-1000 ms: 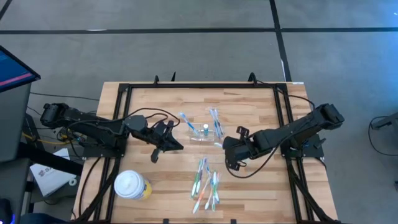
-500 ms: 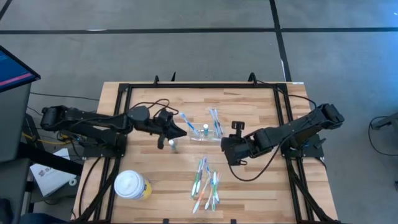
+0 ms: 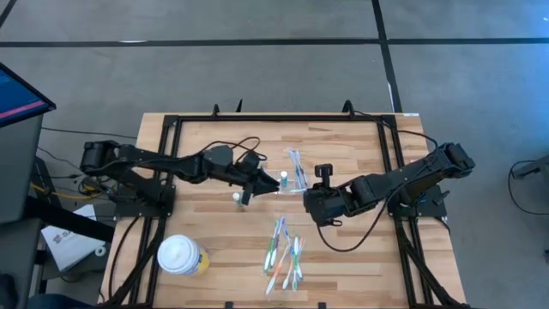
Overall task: Pick & Place toothbrushing station
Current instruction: Put the green toothbrush into the transparent organizer
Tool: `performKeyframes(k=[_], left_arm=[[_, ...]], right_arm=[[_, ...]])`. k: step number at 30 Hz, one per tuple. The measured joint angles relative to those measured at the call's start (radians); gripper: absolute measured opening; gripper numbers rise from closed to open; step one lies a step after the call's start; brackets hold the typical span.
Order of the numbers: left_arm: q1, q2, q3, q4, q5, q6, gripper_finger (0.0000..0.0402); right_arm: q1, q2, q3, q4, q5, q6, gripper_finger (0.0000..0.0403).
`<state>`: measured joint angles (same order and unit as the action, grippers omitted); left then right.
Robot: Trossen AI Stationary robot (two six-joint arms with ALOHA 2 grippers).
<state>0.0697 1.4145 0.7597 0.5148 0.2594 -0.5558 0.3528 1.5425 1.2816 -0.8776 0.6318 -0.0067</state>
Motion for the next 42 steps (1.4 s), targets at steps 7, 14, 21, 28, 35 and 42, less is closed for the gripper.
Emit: performKeyframes(k=[7, 14, 21, 28, 35, 42], left_arm=[[0.038, 0.070, 0.049, -0.001, 0.105, -0.062, 0.0147], [0.039, 0.131, 0.078, -0.002, 0.168, -0.138, 0.0159], [0.039, 0.133, 0.084, 0.003, 0.168, -0.142, 0.0169], [0.033, 0.133, 0.084, -0.003, 0.169, -0.185, 0.0181], [0.033, 0.133, 0.083, -0.047, 0.169, -0.185, 0.0184], [0.032, 0.134, 0.082, -0.053, 0.212, -0.189, 0.0183]], right_arm=[[0.036, 0.000, 0.000, 0.027, 0.055, -0.096, 0.0000], [0.050, 0.000, 0.000, 0.082, 0.088, -0.177, 0.0000], [0.058, 0.003, 0.000, 0.100, 0.103, -0.227, 0.0000], [0.057, 0.075, 0.014, 0.138, 0.127, -0.321, 0.0000], [0.059, 0.130, 0.112, 0.118, 0.137, -0.368, 0.0000], [0.054, 0.187, 0.189, 0.089, 0.179, -0.453, 0.0000]])
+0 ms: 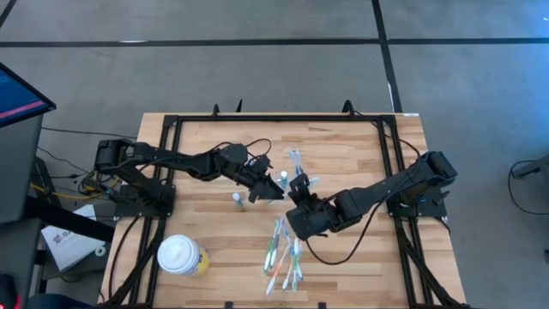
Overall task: Pick & Place toothbrushing station
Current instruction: Put the green toothbrush into the transparent organizer
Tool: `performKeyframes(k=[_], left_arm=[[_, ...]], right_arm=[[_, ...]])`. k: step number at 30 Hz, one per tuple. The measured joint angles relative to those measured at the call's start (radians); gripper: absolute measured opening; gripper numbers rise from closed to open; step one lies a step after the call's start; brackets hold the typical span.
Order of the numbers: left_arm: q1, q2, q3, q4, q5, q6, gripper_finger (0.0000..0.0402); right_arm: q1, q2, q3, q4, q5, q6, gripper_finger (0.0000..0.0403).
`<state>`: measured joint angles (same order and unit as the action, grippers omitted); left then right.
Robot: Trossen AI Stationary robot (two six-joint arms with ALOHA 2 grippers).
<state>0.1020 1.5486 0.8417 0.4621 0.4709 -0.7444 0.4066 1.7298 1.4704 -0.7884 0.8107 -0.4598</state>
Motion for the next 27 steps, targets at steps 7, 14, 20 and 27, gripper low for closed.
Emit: performKeyframes(k=[7, 14, 20, 27], left_arm=[[0.000, 0.001, -0.002, -0.007, 0.006, -0.001, 0.0182], [-0.006, 0.001, -0.002, -0.027, 0.019, -0.001, 0.0182], [-0.006, 0.001, -0.002, -0.029, 0.050, -0.001, 0.0182], [-0.006, 0.001, -0.002, -0.035, 0.050, 0.003, 0.0147]], right_arm=[[-0.019, 0.073, 0.074, -0.040, 0.006, -0.056, 0.0000], [-0.030, 0.088, 0.122, -0.069, 0.009, -0.058, 0.0000], [-0.030, 0.088, 0.135, -0.076, 0.028, -0.075, 0.0000], [-0.030, 0.088, 0.135, -0.079, 0.028, -0.074, 0.0000]])
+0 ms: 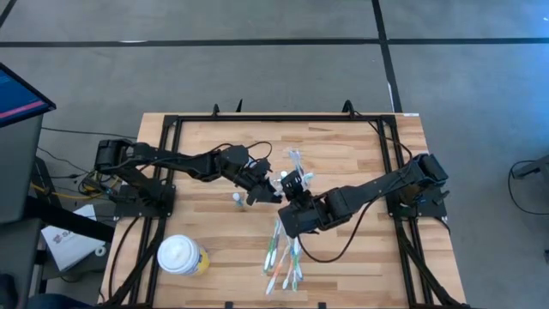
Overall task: Pick & Place toothbrushing station
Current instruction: Put the green toothbrush into the transparent organizer
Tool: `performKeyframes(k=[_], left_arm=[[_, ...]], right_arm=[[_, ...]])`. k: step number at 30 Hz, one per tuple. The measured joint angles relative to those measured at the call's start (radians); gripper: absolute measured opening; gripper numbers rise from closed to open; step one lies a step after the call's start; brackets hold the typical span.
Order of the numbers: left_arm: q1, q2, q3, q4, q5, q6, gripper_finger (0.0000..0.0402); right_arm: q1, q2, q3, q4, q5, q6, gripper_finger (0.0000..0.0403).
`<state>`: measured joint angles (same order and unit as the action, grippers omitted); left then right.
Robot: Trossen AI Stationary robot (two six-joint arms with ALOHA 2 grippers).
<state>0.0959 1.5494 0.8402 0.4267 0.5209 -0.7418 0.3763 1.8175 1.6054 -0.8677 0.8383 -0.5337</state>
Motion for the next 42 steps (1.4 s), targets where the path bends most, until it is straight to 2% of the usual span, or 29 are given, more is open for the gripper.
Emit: performKeyframes(k=[12, 17, 21, 29, 35, 42], left_arm=[[0.002, 0.000, -0.002, -0.018, -0.031, 0.060, 0.0014], [0.001, 0.000, -0.002, -0.049, -0.085, 0.105, 0.0014], [0.001, 0.000, -0.001, -0.052, -0.101, 0.116, 0.0009], [0.001, -0.002, -0.001, -0.051, -0.151, 0.143, 0.0009], [0.006, -0.009, 0.000, -0.042, -0.168, 0.182, 0.0009], [0.006, -0.050, 0.000, -0.031, -0.228, 0.258, 0.0010]], right_arm=[[0.002, -0.003, 0.002, 0.001, 0.000, 0.082, 0.0000], [0.005, -0.003, 0.002, -0.001, -0.010, 0.083, 0.0006], [0.010, -0.014, 0.001, -0.001, -0.047, 0.121, 0.0029], [0.009, -0.081, 0.000, -0.024, -0.178, 0.267, 0.0079], [0.024, -0.113, 0.000, -0.023, -0.265, 0.343, 0.0081], [0.032, -0.112, -0.033, -0.021, -0.318, 0.413, 0.0079]])
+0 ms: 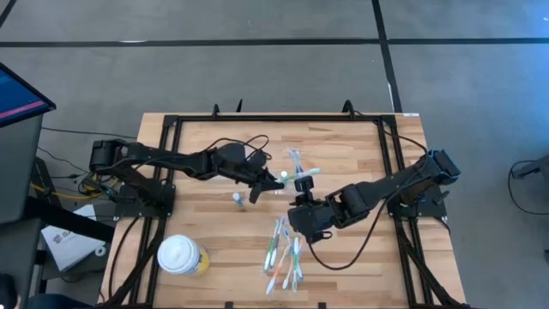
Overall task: Pick & Place toothbrushing station
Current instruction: Put the green toothbrush into the transparent organizer
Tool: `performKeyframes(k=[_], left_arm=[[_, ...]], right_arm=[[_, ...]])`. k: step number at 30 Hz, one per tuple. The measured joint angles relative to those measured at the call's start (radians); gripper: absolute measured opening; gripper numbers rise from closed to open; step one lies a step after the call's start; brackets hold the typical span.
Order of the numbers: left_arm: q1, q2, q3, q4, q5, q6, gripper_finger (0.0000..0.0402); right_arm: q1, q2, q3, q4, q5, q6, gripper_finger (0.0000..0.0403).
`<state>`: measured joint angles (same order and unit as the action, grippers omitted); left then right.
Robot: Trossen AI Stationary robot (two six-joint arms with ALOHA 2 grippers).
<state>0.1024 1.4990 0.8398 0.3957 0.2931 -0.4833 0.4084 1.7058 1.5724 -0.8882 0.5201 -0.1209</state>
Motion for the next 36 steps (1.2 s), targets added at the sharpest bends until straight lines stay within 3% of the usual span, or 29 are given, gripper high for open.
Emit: performKeyframes(k=[12, 17, 23, 29, 36], left_arm=[[0.025, -0.072, 0.000, -0.004, -0.083, 0.112, 0.0010], [0.042, -0.072, -0.001, 0.001, -0.086, 0.138, 0.0009], [0.043, -0.072, -0.002, 0.058, -0.096, 0.166, 0.0009], [0.043, -0.072, -0.132, 0.350, -0.100, 0.157, 0.0009], [0.010, -0.072, -0.276, 0.675, -0.105, 0.150, 0.0010]], right_arm=[[0.004, -0.025, -0.156, 0.084, 0.000, 0.097, 0.0042], [0.004, -0.150, -0.318, 0.259, 0.000, 0.121, 0.0025], [0.006, -0.332, -0.565, 0.591, 0.000, 0.130, 0.0012], [-0.003, -0.427, -0.740, 0.876, 0.000, 0.123, 0.0012], [-0.061, -0.463, -0.811, 1.103, -0.002, 0.099, 0.0019]])
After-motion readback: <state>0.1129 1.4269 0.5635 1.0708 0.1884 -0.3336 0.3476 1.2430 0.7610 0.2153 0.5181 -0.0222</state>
